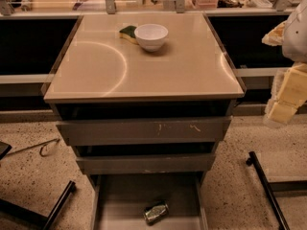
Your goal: Pick green can from bottom drawer and place on counter
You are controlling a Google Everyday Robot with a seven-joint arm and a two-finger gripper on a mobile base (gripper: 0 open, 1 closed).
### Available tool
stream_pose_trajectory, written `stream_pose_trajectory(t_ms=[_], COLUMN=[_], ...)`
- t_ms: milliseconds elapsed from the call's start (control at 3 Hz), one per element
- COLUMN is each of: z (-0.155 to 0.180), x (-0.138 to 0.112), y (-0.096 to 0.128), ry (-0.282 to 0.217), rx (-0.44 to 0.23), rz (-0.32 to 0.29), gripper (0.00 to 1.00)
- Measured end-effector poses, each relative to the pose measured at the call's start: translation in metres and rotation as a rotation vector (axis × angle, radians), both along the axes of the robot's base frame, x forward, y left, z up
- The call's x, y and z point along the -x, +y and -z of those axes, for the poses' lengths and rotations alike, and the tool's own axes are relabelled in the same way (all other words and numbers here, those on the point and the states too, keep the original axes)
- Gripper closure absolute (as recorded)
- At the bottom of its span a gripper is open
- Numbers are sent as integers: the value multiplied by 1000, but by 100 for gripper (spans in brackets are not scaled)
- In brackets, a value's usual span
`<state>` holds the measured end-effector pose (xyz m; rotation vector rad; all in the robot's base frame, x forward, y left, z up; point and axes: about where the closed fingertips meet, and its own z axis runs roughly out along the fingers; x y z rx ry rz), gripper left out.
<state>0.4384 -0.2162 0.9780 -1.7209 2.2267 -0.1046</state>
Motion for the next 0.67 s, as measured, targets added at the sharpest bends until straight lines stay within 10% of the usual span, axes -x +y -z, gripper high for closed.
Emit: stream_pose_trajectory(t_ms=[667], z=[55], x=[-3], y=[20], ry=[43], rx=[-95], rz=[33], gripper=[0])
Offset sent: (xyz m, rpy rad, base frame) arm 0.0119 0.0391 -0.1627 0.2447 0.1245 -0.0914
